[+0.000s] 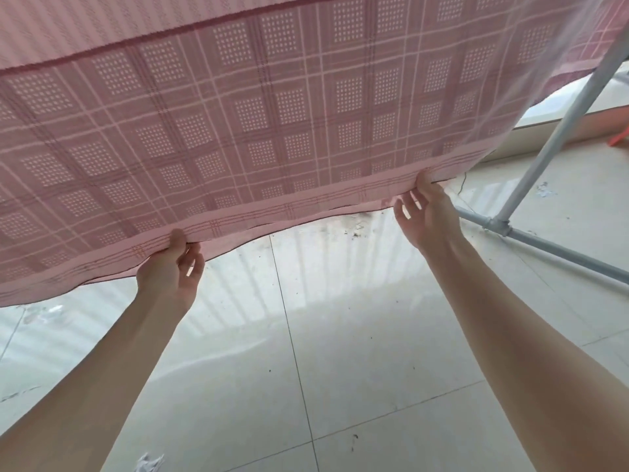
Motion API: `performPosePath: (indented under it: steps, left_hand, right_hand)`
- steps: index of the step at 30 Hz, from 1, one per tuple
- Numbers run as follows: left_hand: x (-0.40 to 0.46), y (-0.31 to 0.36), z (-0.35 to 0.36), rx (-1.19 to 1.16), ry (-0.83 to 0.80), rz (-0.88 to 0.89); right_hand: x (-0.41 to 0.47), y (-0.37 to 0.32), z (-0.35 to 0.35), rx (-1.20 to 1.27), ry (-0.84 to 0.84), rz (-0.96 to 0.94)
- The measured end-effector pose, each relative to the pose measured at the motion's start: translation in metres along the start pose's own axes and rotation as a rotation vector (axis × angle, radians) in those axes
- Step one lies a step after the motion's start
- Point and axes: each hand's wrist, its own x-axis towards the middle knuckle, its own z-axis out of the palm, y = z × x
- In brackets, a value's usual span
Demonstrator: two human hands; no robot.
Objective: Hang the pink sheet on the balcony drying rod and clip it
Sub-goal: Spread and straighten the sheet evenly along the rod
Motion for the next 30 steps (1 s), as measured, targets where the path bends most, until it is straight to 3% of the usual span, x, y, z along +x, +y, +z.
performPosePath:
  steps: [7, 17, 21, 25, 30]
  left_hand:
    - [0.016, -0.002, -0.008, 0.017, 0.074, -0.007]
    - [-0.007, -0.043, 0.049, 0.018, -0.305, -0.182]
    - [-0.003, -0.055, 0.073, 0.013, -0.175, -0.14]
    - [0.012, -0.052, 0.079, 0.063, -0.038, -0.053]
    - [0.014, -0.055, 0.091, 0.049, 0.083, -0.064]
  right_hand:
    - [0.007, 0.032, -0.015, -0.114, 0.017, 0.068]
    - [0.017, 0.014, -0.021, -0.062, -0.088, 0.148]
    - [0.025, -0.01, -0.03, 0.057, 0.049, 0.117]
    - [0.033, -0.013, -0.039, -0.172, 0.112, 0.148]
    - [0.038, -0.01, -0.041, -0.253, 0.114, 0.184]
